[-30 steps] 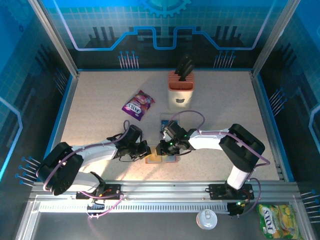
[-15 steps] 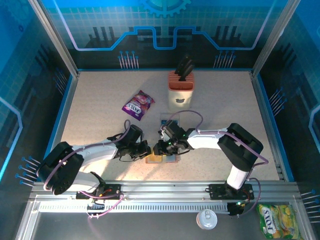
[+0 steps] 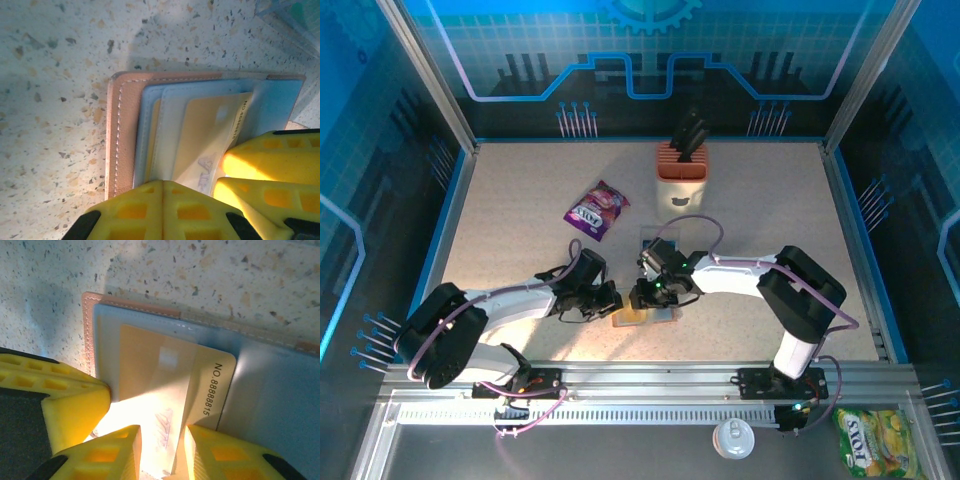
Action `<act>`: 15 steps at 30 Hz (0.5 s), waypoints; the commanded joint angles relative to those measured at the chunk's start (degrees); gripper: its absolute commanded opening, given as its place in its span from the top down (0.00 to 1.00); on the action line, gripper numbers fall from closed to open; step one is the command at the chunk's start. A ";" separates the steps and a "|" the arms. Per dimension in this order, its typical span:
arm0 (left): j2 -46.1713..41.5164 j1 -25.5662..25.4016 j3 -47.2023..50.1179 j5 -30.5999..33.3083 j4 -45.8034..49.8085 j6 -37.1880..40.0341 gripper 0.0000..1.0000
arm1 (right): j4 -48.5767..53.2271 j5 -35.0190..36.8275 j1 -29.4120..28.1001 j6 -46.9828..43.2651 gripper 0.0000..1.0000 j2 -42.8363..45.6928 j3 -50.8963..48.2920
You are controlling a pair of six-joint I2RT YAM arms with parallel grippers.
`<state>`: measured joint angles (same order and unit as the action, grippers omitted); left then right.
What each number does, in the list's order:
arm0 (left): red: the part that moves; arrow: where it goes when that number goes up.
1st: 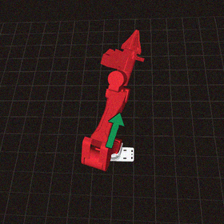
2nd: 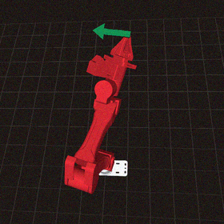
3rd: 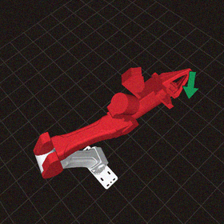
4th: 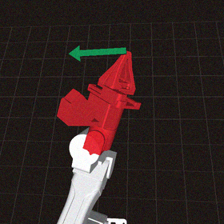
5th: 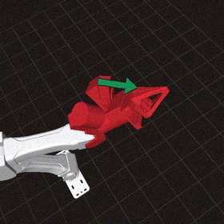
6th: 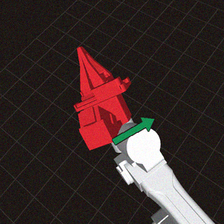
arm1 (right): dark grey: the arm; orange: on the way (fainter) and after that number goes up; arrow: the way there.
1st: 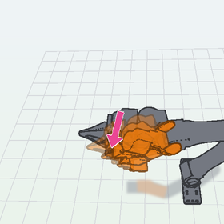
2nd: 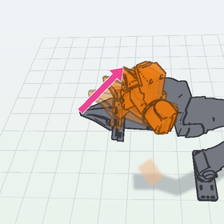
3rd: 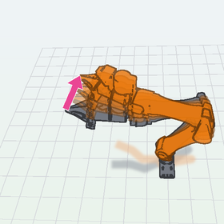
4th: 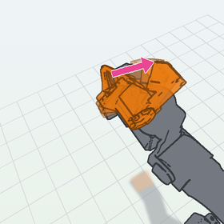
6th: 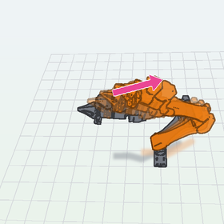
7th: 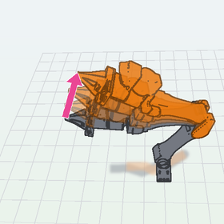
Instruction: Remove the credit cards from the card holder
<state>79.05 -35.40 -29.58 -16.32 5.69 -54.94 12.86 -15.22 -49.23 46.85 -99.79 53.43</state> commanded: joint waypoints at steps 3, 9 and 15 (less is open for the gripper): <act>1.29 0.26 -0.93 1.57 3.97 1.68 0.92 | 4.89 2.95 -0.94 -2.03 0.69 -0.76 1.37; 1.41 0.26 -0.91 1.80 4.06 1.76 0.92 | 5.28 3.51 -0.94 -2.55 0.69 -0.45 1.54; 1.15 0.30 -1.39 3.17 5.26 2.79 0.92 | 5.83 4.02 -0.95 -2.74 0.69 0.11 1.68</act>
<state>79.24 -35.40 -30.00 -16.08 6.31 -54.04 15.46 -13.39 -49.50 44.93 -99.79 54.43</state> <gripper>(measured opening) 0.079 0.307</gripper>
